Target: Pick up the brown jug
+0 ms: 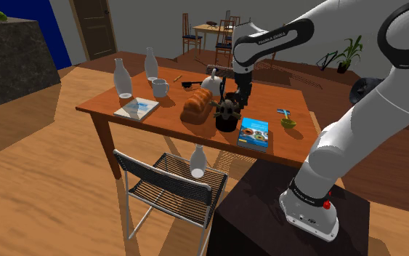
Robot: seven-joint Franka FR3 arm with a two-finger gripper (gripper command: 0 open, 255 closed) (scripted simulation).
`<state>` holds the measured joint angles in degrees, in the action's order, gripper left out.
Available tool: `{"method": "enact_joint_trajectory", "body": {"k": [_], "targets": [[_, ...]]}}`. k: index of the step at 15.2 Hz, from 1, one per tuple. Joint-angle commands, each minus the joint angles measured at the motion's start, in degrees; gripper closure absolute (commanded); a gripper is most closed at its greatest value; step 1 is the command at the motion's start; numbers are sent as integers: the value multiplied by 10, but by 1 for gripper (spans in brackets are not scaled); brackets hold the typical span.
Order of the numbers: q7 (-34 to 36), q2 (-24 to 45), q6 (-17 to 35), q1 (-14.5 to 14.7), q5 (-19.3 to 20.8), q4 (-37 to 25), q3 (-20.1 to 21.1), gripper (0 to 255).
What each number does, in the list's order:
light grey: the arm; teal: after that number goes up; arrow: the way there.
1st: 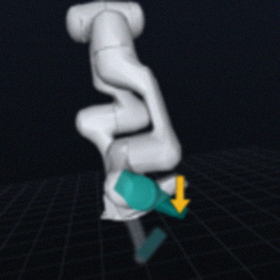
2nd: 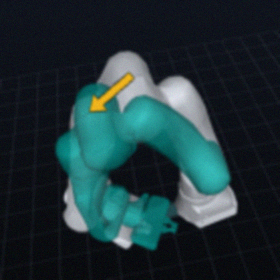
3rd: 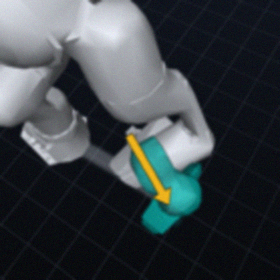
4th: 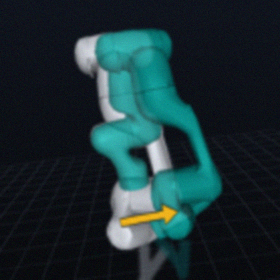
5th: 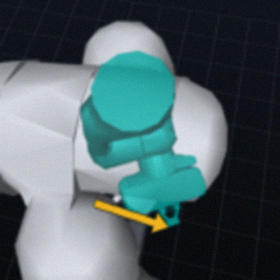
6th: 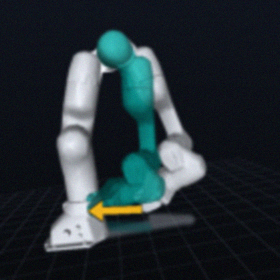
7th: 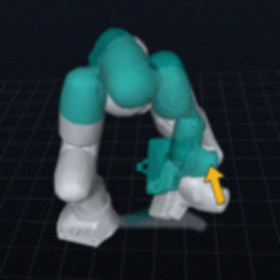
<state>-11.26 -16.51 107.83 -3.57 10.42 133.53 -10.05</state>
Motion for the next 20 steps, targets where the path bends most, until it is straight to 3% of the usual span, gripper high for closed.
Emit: {"method": "enact_joint_trajectory", "body": {"k": [1,7,20], "targets": [[0,0,0,0,0,0,0,255],[0,0,0,0,0,1,0,255],[-10,-22,-102,2,-4,-80,6,255]]}}
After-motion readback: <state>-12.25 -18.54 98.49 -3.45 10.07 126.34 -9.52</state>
